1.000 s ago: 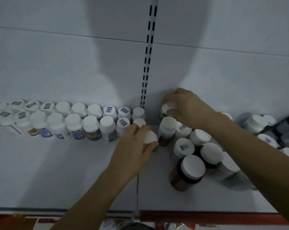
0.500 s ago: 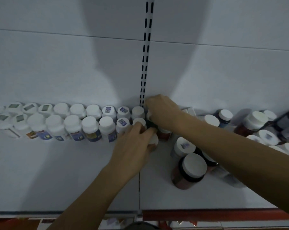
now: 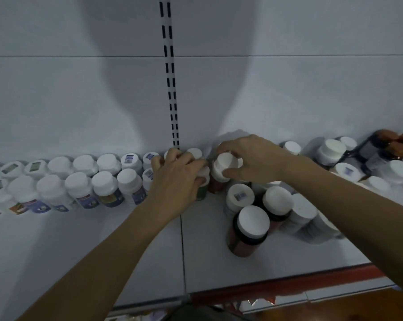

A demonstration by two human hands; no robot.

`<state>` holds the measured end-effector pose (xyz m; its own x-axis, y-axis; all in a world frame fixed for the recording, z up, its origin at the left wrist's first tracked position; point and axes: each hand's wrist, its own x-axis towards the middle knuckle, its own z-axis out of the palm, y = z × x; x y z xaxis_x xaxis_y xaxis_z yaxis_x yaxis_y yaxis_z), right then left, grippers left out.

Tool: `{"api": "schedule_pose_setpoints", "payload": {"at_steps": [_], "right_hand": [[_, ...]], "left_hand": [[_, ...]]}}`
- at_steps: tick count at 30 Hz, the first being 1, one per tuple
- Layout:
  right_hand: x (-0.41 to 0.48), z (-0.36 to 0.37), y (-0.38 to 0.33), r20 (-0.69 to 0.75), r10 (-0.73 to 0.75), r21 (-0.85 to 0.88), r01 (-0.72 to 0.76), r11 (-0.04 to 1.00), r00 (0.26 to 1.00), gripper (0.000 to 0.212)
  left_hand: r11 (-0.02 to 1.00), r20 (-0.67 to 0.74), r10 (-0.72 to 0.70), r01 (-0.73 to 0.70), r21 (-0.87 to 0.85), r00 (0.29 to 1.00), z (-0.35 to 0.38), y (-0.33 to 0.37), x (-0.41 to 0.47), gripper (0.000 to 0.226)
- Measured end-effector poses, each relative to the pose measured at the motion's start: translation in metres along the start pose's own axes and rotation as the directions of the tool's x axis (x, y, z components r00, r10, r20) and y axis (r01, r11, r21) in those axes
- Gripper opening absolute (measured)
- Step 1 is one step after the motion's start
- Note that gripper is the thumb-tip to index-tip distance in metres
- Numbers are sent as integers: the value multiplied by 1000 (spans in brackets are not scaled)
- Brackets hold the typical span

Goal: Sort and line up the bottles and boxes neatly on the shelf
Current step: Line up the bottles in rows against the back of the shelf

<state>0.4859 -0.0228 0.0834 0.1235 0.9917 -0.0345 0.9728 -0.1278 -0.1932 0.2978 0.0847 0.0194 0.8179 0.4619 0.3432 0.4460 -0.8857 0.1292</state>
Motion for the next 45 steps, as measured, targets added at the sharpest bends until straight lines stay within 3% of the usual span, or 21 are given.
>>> {"api": "schedule_pose_setpoints", "payload": {"at_steps": [8,13,17,21,23,26,30,35,39,42,45], "right_hand": [[-20,-9,16,-24,80,-112,-82,990,997,49],[-25,-8,23,41,115,-64,-112,992,993,55],[-33,-20,27,82,116,40,-119,992,990,64],[-65,-32,49,-149,251,168,-226,960,956,42],[-85,-31,60,-261,328,192,-284,939,908,32],[-114,-22,72,-317,379,200,-329,923,869,28],[-146,-2,74,-368,358,202,-303,931,858,22],[-159,26,70,-326,379,266,-301,916,866,25],[-148,32,71,-342,365,296,-269,916,866,23],[-128,19,75,-387,331,305,-219,927,861,22],[-86,-9,91,-343,255,290,-156,944,904,30]], "left_hand": [[995,-15,-29,28,-100,999,10,-3,-3,37],[998,-49,-42,40,-41,998,5,3,-6,32],[996,-49,34,-38,-81,998,-7,19,9,27],[974,15,108,-103,-201,994,-12,40,29,15],[938,9,126,-117,-328,992,-9,50,37,22],[873,43,132,-96,-477,990,-5,68,47,35],[901,55,118,-84,-425,992,4,82,58,32],[922,157,81,-14,-388,984,9,82,90,29],[923,231,124,-27,-383,965,8,77,107,30],[905,191,115,-24,-425,975,2,73,101,31],[949,294,71,26,-314,953,6,72,99,45]]}}
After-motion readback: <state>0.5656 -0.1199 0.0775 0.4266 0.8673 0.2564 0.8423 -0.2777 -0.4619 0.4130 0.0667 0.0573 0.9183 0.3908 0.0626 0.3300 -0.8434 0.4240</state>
